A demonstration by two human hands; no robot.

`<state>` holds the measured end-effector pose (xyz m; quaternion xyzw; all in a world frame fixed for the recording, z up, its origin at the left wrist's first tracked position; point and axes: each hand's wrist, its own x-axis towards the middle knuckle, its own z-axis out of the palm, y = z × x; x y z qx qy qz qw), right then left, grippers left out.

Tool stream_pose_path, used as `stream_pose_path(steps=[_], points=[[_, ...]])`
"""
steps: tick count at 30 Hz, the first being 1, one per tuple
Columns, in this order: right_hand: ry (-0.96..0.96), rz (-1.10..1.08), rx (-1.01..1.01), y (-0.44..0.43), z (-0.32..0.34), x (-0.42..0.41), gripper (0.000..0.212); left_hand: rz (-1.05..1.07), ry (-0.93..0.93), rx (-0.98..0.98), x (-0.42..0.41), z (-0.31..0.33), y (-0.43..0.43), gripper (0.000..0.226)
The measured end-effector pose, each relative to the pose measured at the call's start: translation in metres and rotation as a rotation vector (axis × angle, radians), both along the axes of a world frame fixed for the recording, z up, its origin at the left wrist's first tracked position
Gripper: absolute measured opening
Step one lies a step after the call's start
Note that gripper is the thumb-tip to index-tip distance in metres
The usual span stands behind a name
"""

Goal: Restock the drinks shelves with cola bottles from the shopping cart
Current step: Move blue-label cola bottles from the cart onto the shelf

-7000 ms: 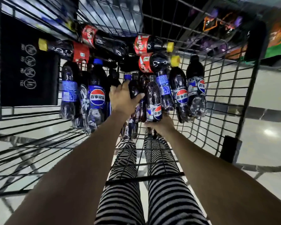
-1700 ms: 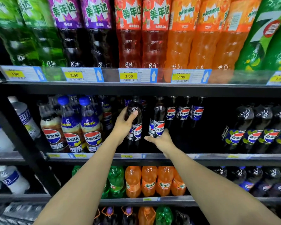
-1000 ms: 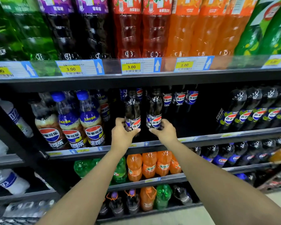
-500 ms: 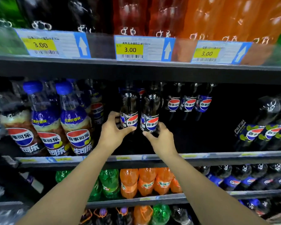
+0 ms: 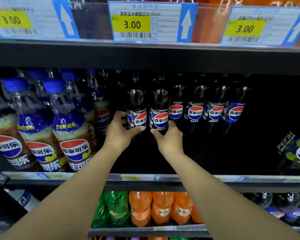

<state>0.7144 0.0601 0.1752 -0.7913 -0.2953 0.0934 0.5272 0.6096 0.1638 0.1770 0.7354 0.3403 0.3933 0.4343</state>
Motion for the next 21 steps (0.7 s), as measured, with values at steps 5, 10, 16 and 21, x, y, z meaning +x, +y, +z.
stream_pose_path(steps=[5, 10, 16, 21], points=[[0.096, -0.079, 0.036, 0.01, -0.001, 0.001, 0.043, 0.0, -0.003, -0.025, 0.004, 0.003, 0.005, 0.062], [0.128, -0.181, 0.086, 0.027, -0.007, 0.003, 0.04, -0.009, -0.012, -0.032, 0.009, 0.003, 0.012, 0.062], [0.082, -0.307, 0.124, 0.042, -0.014, 0.0, 0.054, -0.039, -0.047, -0.039, 0.016, -0.001, 0.024, 0.055], [0.126, -0.343, 0.152, 0.047, -0.014, -0.002, 0.056, -0.071, -0.073, -0.097, 0.018, -0.004, 0.033, 0.057]])
